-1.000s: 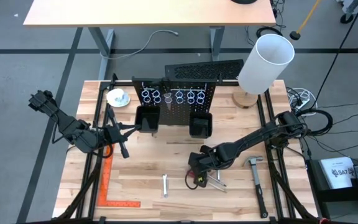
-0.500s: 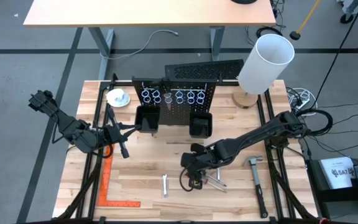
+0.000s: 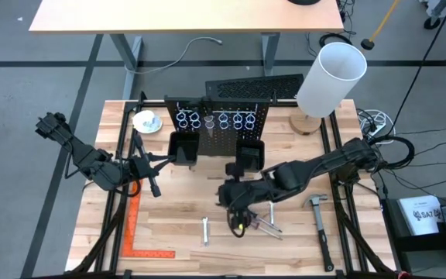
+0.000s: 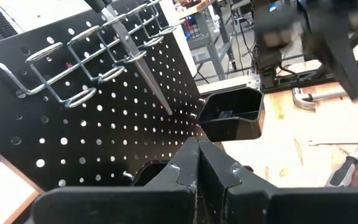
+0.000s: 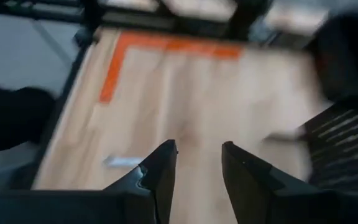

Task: Hang tools onto peg board
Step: Remove the black scissors from the black peg board

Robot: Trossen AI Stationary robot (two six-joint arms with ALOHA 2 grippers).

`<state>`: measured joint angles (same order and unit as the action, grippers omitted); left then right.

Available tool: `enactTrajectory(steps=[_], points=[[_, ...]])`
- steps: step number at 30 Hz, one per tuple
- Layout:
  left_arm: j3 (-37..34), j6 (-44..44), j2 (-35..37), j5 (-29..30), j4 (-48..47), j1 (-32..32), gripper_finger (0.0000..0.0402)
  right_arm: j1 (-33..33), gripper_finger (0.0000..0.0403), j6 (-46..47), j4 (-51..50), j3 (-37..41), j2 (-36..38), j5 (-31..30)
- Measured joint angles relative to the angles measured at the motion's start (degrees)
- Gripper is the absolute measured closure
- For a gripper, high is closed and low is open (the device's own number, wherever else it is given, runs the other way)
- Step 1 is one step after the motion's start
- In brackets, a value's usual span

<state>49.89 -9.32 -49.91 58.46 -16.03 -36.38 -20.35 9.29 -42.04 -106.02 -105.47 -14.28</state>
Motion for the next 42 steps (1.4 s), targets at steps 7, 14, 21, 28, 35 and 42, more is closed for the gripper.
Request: enactTrajectory(steps=[7, 14, 21, 28, 35, 42], points=[[0.0, 0.0, 0.0, 0.0, 0.0, 0.0, 0.0393, -1.2, 0.0286, -19.3, 4.1, -10.4, 0.0, -19.2], [0.0, 0.0, 0.0, 0.0, 0.0, 0.0, 0.0393, 0.9, 0.0261, -37.6, 23.3, -11.9, 0.0, -31.7], [0.0, 0.0, 0.0, 0.0, 0.0, 0.0, 0.0393, 5.9, 0.022, -38.5, 32.5, -11.9, 0.0, -32.4], [0.0, 0.0, 0.0, 0.0, -0.2, 0.0, 0.0393, 7.8, 0.0189, -41.2, 36.0, -11.9, 0.0, -32.2], [0.0, 0.0, 0.0, 0.0, -0.8, 0.0, 0.0393, 8.9, 0.0186, -46.4, 42.2, -11.9, 0.0, -32.7], [0.0, 0.0, 0.0, 0.0, -0.9, 0.0, 0.0393, 13.5, 0.0186, -39.2, 35.8, -11.8, 0.0, -32.3]])
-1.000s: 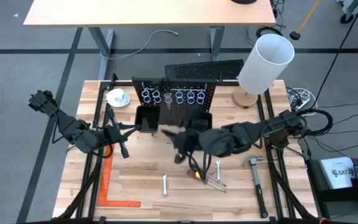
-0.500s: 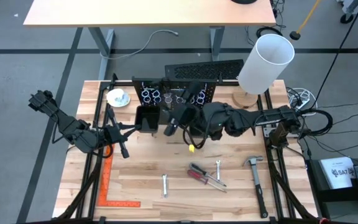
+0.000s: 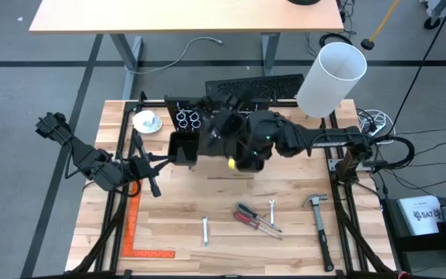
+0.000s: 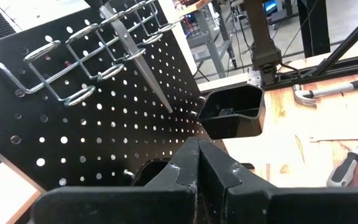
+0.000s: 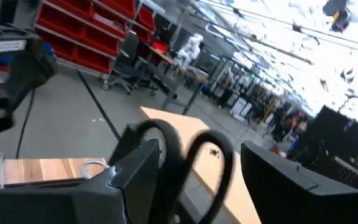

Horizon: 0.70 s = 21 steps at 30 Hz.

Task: Hang tools onto peg board
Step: Remove the black scissors from the black peg board

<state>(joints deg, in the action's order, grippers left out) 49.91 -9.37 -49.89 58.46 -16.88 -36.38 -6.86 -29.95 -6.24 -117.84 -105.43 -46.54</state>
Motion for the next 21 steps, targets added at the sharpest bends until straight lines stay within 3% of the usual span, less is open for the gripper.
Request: enactTrajectory(steps=[5, 10, 21], points=[[0.0, 0.0, 0.0, 0.0, 0.0, 0.0, 0.0393, 2.1, 0.0186, 3.7, -0.5, 0.0, 0.0, 0.9], [0.0, 0.0, 0.0, 0.0, 0.0, 0.0, 0.0393, 2.7, 0.0204, 7.8, -5.5, 0.0, 0.0, 6.3], [0.0, 0.0, 0.0, 0.0, 0.0, 0.0, 0.0393, 2.2, 0.0338, 9.4, -7.2, 0.0, 0.0, 8.2]])
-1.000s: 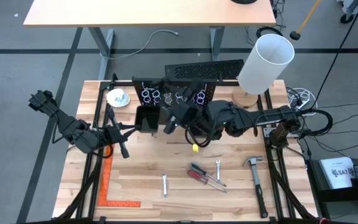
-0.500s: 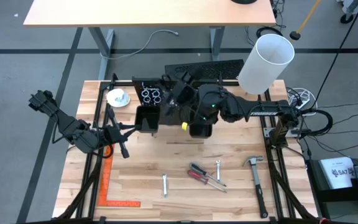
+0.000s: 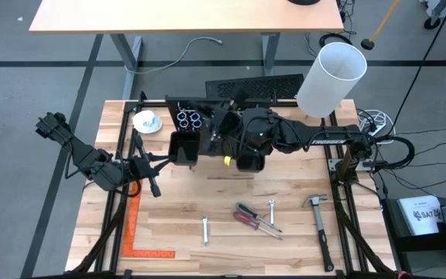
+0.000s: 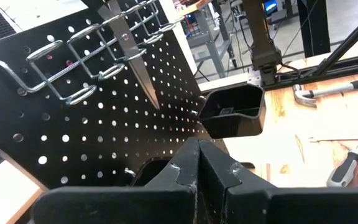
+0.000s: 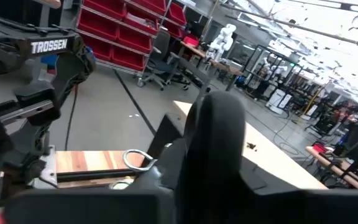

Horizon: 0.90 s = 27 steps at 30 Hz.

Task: Hang tools onto peg board
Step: Remove the black scissors from the black peg board

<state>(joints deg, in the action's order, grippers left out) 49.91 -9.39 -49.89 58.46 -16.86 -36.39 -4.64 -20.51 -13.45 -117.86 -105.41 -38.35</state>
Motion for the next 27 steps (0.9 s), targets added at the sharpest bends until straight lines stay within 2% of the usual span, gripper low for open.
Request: enactTrajectory(steps=[3, 19, 27], points=[[0.0, 0.0, 0.0, 0.0, 0.0, 0.0, 0.0393, -0.2, 0.0364, 0.0, 0.3, 0.0, 0.0, -0.2], [0.0, 0.0, 0.0, 0.0, 0.0, 0.0, 0.0393, -0.7, 0.0364, -0.6, 3.4, -0.6, -0.3, -0.7], [0.0, 0.0, 0.0, 0.0, 0.0, 0.0, 0.0393, -0.7, 0.0364, -5.3, 4.0, -0.8, -0.1, -0.2]])
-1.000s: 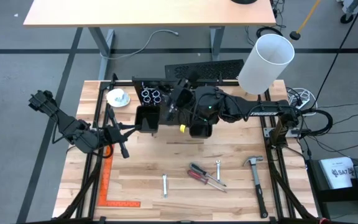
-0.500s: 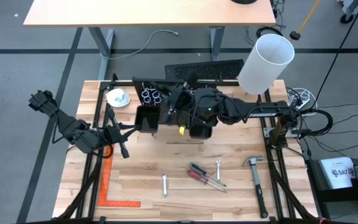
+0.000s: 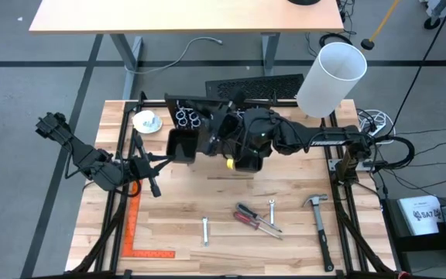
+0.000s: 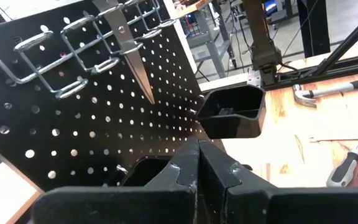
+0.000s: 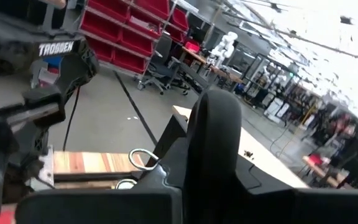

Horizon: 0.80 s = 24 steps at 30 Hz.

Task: Hang tools onto peg board
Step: Remove the black scissors from the black peg board

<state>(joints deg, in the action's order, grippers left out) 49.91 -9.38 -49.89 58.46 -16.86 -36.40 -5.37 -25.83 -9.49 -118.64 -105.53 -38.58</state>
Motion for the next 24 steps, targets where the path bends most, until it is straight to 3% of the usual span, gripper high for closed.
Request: enactTrajectory(steps=[8, 17, 21, 24], points=[[0.0, 0.0, 0.0, 0.0, 0.0, 0.0, 0.0393, 0.0, 0.0364, -4.3, -8.4, -0.5, 0.7, 1.1], [0.0, 0.2, 0.0, 1.4, 0.0, 0.1, 0.0393, -0.6, 0.0364, -2.5, -8.3, -0.5, 0.7, 1.2], [0.0, 6.7, 0.0, 3.5, -4.0, 1.6, 0.0389, -0.7, 0.0364, -2.2, -8.3, -0.4, 0.6, 1.2], [0.0, 12.7, 0.0, 3.2, -8.4, 3.9, 0.0359, -0.7, 0.0364, -1.2, -8.4, -0.4, 0.6, 1.2]])
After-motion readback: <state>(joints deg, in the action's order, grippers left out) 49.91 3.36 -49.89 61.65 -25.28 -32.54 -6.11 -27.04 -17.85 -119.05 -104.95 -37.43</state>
